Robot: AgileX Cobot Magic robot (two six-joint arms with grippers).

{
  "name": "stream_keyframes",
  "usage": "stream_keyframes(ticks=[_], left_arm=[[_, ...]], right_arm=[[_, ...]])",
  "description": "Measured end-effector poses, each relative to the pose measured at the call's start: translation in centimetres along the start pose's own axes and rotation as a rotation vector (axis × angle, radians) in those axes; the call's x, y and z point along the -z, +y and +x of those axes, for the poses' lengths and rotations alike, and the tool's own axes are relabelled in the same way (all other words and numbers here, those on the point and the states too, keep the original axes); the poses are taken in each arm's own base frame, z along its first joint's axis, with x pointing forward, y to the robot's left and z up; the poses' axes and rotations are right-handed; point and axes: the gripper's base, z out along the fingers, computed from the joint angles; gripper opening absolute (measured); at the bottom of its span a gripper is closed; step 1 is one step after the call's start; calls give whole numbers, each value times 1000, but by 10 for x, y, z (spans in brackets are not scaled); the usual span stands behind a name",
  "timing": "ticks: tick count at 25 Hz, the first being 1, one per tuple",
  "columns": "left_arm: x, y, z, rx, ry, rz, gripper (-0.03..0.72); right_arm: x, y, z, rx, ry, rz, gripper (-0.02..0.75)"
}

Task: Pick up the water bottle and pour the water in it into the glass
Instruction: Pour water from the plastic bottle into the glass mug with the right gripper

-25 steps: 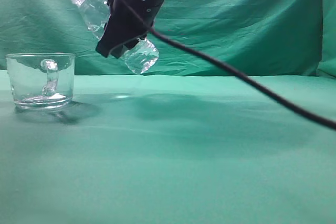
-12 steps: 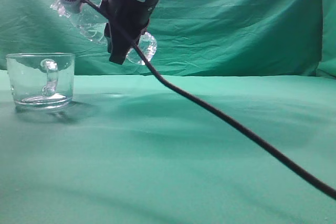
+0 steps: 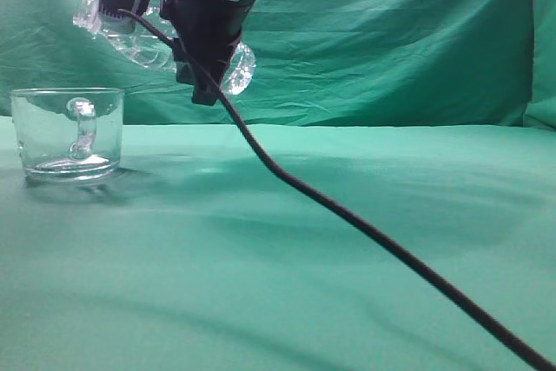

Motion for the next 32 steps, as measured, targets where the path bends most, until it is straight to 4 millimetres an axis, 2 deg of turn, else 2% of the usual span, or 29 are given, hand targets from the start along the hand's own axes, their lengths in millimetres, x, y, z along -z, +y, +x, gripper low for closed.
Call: stream_keyframes(ticks=[15, 32], left_arm=[[0, 0, 0, 0, 0, 0, 0], [0, 0, 0, 0, 0, 0, 0]], right_arm=[[0, -4, 7, 229, 86, 31, 249], [1, -5, 9, 275, 121, 41, 249]])
